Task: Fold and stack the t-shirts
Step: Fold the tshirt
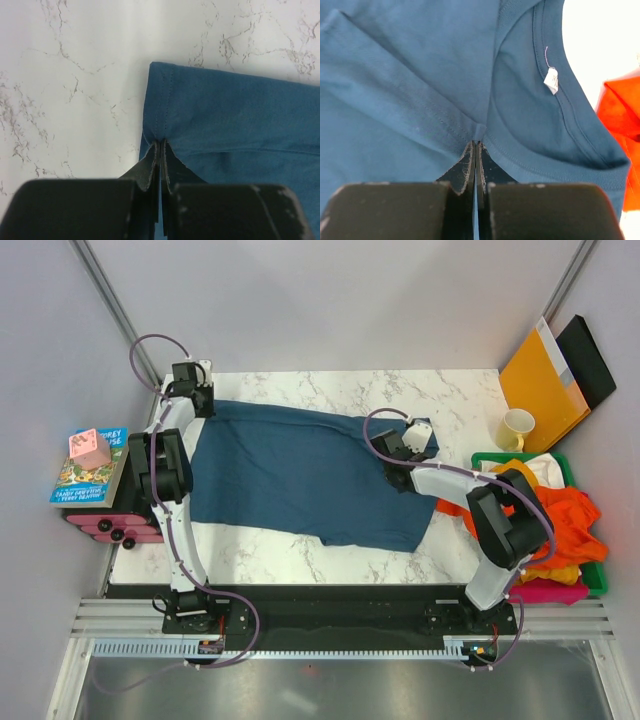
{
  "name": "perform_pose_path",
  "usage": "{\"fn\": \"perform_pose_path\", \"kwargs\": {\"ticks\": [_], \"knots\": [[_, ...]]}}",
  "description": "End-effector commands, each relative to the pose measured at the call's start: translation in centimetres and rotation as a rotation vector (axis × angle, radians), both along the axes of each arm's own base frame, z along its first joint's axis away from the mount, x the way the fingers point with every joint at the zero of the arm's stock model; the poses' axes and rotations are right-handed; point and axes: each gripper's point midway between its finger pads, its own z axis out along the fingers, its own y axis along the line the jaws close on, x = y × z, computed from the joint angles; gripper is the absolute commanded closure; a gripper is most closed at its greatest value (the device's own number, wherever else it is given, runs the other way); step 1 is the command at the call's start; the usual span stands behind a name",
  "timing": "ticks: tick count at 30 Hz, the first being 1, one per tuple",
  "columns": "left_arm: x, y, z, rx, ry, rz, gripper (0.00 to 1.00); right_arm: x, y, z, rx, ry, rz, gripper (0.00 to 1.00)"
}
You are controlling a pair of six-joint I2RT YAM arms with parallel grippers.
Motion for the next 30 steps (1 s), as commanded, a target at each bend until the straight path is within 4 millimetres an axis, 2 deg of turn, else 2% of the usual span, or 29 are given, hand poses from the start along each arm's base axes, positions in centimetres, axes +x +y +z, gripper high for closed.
{"fn": "perform_pose_path", "kwargs": {"ticks": [1,5,7,11,21,27,30], "knots": [[1.7,1.7,6.7,0.04,-0.129,0.037,0.98,-0.4,-0.3,3.1,0.021,-0.072,-0.031,1.0],[2.3,1.9,7.9,0.038,-0.151,0.046,0.98,0.0,-0.5,4.9,0.013,-0.106,-0.037,1.0],[2.6,2.1,9.1,0.033,-0.173,0.05,0.98,0.3,-0.5,6.0,0.015,-0.13,-0.039,1.0],[2.8,2.2,10.4,0.037,-0.192,0.046,0.98,0.4,-0.3,7.2,0.017,-0.144,-0.032,1.0],[1.5,3.1,8.5,0.035,-0.137,0.053,0.98,-1.6,-0.7,6.3,0.005,-0.112,-0.037,1.0],[0.2,2.7,8.3,0.018,-0.117,0.029,0.98,-2.7,-1.2,6.1,0.002,-0.101,-0.043,1.0],[-0.4,2.6,7.4,0.022,-0.094,0.02,0.98,-3.2,-1.5,5.6,-0.005,-0.085,-0.046,1.0]]}}
